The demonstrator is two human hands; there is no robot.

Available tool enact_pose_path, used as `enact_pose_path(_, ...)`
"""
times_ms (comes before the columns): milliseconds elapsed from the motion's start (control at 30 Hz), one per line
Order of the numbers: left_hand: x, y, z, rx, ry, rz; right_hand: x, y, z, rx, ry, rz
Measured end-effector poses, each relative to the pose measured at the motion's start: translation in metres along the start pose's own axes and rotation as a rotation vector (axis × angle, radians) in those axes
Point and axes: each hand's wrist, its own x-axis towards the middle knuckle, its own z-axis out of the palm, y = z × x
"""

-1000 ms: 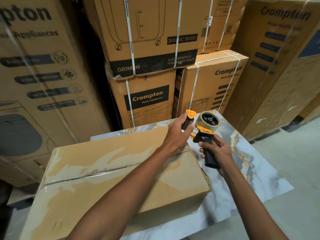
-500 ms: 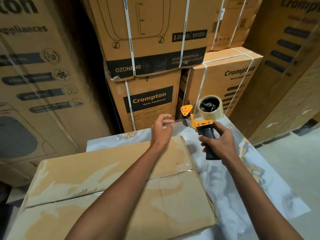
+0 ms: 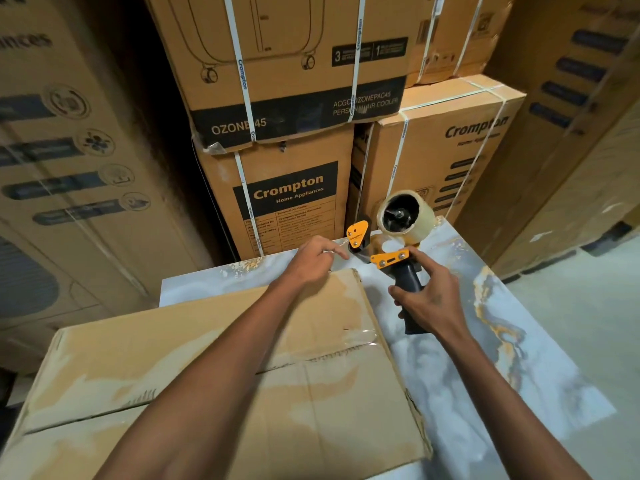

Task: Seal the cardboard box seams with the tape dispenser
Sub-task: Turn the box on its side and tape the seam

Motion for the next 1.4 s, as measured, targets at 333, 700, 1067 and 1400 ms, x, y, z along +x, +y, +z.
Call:
enact_pose_path(333,-0.011,-0.014,0.005,0.084,0.035,0.019,-0.021,-0.009,-0.003,-0.059,-0.002,-0.098)
enact_pose_path(700,-0.028,-0.016,0.007,0.125,0.001,-0.007,-0.05,-0.022,0.001,-0.067,0.042,-0.245)
enact_pose_path(1067,-0.033,-0.007,0.015,0.222,0.101,-0.14,-0.064,-0.032,0.017,-0.304,-0.043,-0.33)
enact_pose_path(1400,-0.041,0.007,0.019,0.269,0.176,-0.136,-0.076,-0.037,0.012,-0.349,-0.037,-0.287)
